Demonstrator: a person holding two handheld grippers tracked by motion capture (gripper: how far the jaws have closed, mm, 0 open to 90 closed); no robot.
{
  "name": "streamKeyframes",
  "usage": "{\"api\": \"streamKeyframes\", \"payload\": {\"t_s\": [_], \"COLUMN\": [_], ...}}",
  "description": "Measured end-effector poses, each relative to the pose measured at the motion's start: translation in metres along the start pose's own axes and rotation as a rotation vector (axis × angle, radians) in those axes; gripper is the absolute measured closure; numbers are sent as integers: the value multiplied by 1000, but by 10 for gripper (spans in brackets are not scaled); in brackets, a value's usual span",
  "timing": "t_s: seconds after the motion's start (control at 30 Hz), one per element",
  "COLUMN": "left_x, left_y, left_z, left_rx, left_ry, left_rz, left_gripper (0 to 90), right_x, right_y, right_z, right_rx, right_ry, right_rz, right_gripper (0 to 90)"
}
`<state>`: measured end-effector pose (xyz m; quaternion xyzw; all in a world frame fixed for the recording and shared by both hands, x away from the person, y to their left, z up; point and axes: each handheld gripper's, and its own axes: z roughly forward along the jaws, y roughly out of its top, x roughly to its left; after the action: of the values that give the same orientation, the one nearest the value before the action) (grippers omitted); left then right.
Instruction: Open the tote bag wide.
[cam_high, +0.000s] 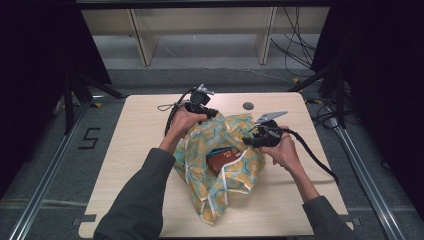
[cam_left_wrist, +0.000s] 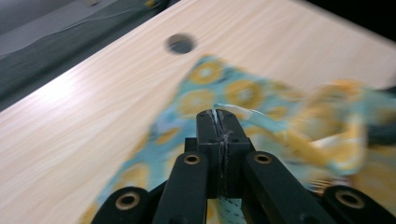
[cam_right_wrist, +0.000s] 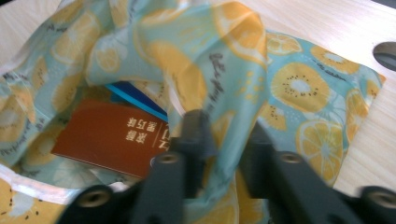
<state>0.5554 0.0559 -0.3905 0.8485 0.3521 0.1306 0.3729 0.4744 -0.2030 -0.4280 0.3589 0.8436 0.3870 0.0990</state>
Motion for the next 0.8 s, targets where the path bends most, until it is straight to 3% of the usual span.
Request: {"api": "streamKeyframes", "payload": {"t_s": [0.07, 0.1, 0.17, 0.23, 0.27, 0.3, 0.33, 0.37, 0.4, 0.5, 0.57, 0.6, 0.67, 0.7, 0.73, 0.77, 0.8], "left_x": [6, 10, 13, 16, 17, 17, 17, 16, 15, 13, 10, 11, 11, 11, 14, 14, 13], "left_y": [-4, -7, -9, -13, -14, -16, -17, -17, -17, -15, -15, -15, -15, -15, -16, -16, -19], "left_z": [12, 19, 22, 27, 28, 30, 30, 30, 30, 29, 30, 30, 30, 30, 30, 30, 33], "left_rx": [46, 64, 81, 93, 109, 115, 119, 118, 115, 128, 116, 122, 136, 140, 154, 154, 153], "left_ry": [27, 24, 20, 28, 26, 26, 20, 15, 13, 6, 14, 11, 11, 11, 3, 3, 11], "left_rz": [-15, -26, -27, -45, -47, -48, -52, -50, -53, -37, -37, -32, -28, -25, -14, -14, -23], "left_gripper": [886, 886, 886, 886, 886, 886, 886, 886, 886, 886, 886, 886, 886, 885, 883, 882, 880], "right_x": [5, 13, 17, 25, 35, 40, 40, 45, 57, 69, 77, 83, 85, 85, 89, 89, 86], "right_y": [-1, -1, 1, 4, 7, 9, 9, 10, 13, 15, 15, 16, 15, 14, 8, 8, 1], "right_z": [-8, -18, -27, -39, -51, -55, -55, -56, -51, -38, -19, -2, 5, 10, 10, 10, 6], "right_rx": [-15, -31, -23, -65, -78, -72, -72, -76, -39, 7, 39, 100, 128, 174, 282, 282, 323], "right_ry": [-13, -29, -38, -47, -23, 9, 9, 31, 69, 76, 77, 87, 105, 112, 107, 107, 74], "right_rz": [-12, -41, -54, -74, -94, -128, -128, -162, -194, -220, -217, -221, -223, -255, -273, -273, -331], "right_gripper": [636, 608, 607, 610, 743, 806, 806, 842, 875, 893, 895, 900, 900, 900, 900, 900, 900]}}
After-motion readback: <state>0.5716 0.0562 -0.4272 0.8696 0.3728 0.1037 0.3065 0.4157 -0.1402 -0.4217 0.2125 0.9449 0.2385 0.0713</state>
